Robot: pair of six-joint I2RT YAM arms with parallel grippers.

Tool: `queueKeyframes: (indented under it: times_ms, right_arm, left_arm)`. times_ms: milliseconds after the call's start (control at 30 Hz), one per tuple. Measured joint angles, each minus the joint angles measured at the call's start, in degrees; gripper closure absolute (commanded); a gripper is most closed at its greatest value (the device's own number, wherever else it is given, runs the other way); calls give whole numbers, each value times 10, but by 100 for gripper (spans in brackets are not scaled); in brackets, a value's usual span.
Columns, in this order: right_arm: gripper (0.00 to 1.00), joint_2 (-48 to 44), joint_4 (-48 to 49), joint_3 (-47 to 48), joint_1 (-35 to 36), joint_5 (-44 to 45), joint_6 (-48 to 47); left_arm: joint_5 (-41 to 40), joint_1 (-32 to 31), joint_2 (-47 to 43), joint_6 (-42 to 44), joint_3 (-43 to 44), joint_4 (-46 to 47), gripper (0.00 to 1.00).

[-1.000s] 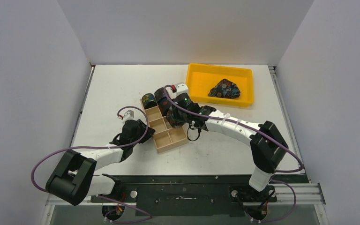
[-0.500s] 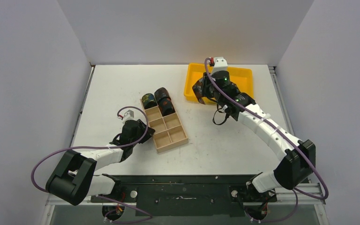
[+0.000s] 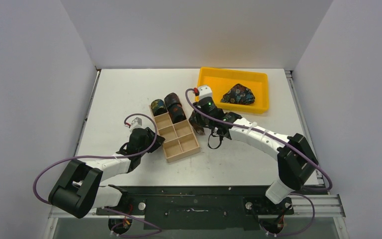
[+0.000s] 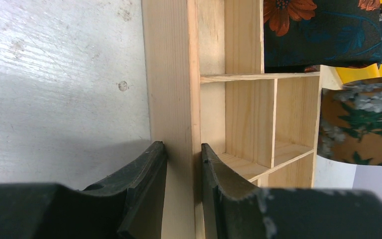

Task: Roll the ties
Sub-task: Place the tie in the storage box.

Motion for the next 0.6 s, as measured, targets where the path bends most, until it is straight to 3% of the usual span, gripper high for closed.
queueKeyframes:
  times_ms: [600]
  right_arm:
    - [95, 21, 76, -27, 44, -22, 46]
  left_arm:
    - [15, 0, 2, -5, -2, 5, 95]
